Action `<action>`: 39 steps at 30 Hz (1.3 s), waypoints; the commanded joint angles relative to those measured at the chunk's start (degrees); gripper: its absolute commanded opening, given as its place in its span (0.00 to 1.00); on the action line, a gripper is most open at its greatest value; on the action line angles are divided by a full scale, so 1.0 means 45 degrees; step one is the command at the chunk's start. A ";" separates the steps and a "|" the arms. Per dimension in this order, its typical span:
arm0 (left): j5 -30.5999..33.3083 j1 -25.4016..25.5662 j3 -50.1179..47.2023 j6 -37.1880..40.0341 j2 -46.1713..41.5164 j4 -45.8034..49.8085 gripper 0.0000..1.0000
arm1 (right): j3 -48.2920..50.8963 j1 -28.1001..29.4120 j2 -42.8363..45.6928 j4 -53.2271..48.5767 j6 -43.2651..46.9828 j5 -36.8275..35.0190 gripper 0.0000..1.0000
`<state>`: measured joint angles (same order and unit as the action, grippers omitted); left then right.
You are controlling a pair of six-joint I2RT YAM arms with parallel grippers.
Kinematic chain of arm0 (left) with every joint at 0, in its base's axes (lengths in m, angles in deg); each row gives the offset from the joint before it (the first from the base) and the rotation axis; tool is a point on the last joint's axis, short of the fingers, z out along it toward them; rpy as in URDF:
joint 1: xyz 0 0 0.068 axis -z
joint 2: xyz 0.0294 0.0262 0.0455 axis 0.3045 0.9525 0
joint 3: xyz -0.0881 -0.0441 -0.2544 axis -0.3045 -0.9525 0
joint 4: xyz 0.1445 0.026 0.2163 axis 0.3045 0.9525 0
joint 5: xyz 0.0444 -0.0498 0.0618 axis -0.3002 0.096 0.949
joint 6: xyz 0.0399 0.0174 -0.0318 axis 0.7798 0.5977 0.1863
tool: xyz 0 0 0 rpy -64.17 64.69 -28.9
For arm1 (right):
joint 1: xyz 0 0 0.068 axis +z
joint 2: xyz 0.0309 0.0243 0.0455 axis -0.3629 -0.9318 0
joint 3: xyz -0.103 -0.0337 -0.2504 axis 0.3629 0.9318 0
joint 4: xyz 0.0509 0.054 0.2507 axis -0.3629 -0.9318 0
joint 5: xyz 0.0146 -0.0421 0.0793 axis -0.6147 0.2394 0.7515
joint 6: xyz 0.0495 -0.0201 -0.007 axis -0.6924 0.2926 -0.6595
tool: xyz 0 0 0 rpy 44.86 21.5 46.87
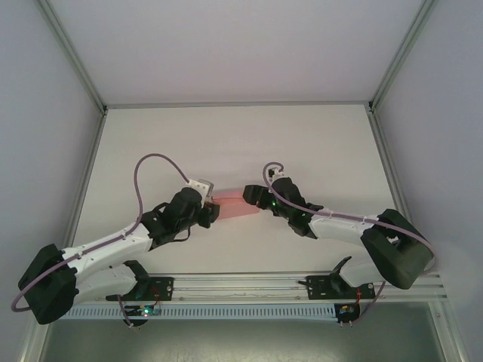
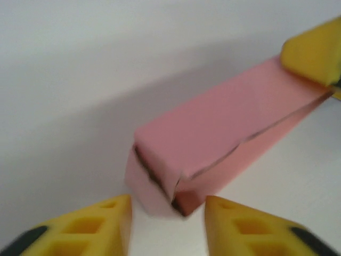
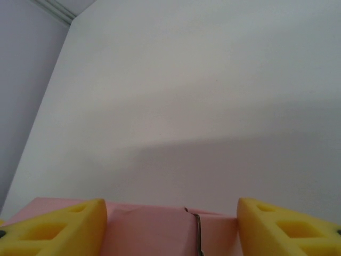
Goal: Assemble paper box
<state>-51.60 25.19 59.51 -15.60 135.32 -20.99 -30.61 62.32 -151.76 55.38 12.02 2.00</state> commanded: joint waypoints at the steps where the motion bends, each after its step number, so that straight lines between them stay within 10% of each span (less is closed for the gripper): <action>1: -0.0155 0.0166 0.0020 0.0360 -0.0588 0.1924 0.51 | 0.0732 0.0080 -0.0670 -0.1541 -0.0474 -0.0535 0.61; 5: -0.0357 0.0138 0.0445 -0.0382 -0.1065 0.2152 1.00 | 0.0848 0.0048 -0.0662 -0.1540 -0.0508 -0.0678 0.56; 17: -0.3618 -0.2025 0.1290 -0.5397 -0.0504 0.0134 1.00 | 0.1248 -0.0002 -0.1022 -0.0190 0.1048 -0.0573 0.40; 28: -0.5684 -0.3219 -0.0584 -0.5528 0.1766 -0.4051 0.99 | 0.1311 -0.0086 -0.1527 0.0551 0.1191 -0.0105 0.34; 39: -0.6234 -0.3578 -0.2285 -0.5601 0.3166 -0.6724 0.60 | 0.1504 -0.0578 -0.1999 0.1569 0.1874 0.1295 0.30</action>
<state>-79.32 9.87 51.95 -40.56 147.21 -49.05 -27.25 60.30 -157.69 71.73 17.46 4.34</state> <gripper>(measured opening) 0.618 0.384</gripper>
